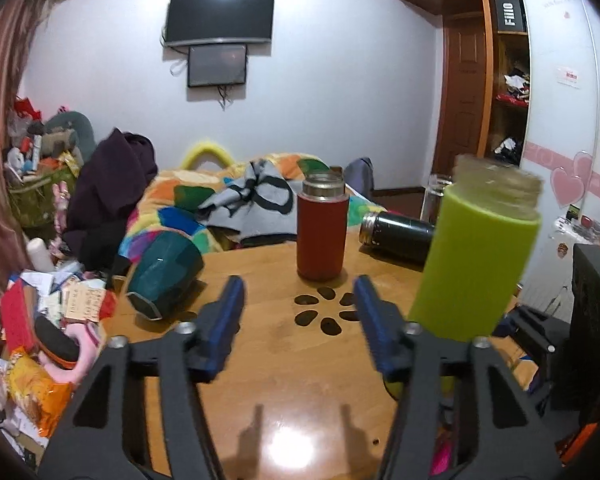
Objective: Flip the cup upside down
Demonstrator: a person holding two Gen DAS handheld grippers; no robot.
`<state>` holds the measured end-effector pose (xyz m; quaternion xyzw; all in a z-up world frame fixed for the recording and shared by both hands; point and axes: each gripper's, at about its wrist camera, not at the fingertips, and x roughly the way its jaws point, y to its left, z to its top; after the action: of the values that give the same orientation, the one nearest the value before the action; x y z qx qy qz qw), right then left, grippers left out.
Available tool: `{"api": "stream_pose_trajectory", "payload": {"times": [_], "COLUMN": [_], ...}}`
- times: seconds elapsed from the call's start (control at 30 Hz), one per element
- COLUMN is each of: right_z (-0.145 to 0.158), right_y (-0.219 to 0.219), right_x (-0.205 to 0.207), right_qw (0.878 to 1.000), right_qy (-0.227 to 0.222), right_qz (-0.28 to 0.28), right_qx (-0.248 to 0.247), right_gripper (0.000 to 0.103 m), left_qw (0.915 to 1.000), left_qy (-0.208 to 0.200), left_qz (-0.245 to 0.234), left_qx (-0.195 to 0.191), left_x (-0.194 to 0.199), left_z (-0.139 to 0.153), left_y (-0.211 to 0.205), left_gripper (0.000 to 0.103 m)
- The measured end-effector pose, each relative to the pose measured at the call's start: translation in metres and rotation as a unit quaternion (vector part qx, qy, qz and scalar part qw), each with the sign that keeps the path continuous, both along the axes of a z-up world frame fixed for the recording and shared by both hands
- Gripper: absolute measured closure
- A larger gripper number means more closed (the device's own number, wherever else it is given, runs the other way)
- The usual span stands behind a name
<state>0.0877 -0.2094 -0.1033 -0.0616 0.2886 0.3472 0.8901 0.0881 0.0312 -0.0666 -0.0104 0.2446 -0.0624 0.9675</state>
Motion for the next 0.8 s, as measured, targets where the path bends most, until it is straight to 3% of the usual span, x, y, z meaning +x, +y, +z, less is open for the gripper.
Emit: {"api": "stream_pose_trajectory", "payload": {"times": [0.07,0.17,0.47,0.8], "right_z": [-0.004,-0.009,-0.003,0.008], "right_y": [0.002,0.003,-0.004,-0.007], "right_x": [0.003,0.006,0.004,-0.007], "right_qw": [1.000,1.000,1.000,0.998], "right_qy": [0.016,0.021,0.017,-0.018], "right_qz": [0.005,-0.005,-0.009,-0.001], "right_qx": [-0.001,-0.005,-0.022,-0.062], "right_gripper": [0.026,0.035,0.040,0.040], "left_qw": [0.9996,0.9980,0.9961,0.9932], "left_qy": [0.020,0.047,0.029,0.020], "left_qz": [-0.018,-0.038,-0.083,-0.114], "left_qx": [-0.005,-0.019,-0.010,-0.005], "left_x": [0.017,0.033,0.039,0.040], "left_z": [-0.008,-0.018,-0.016,-0.014], "left_y": [-0.002,-0.006,-0.023,-0.028], "left_gripper": [0.075,0.092,0.097,0.097]}}
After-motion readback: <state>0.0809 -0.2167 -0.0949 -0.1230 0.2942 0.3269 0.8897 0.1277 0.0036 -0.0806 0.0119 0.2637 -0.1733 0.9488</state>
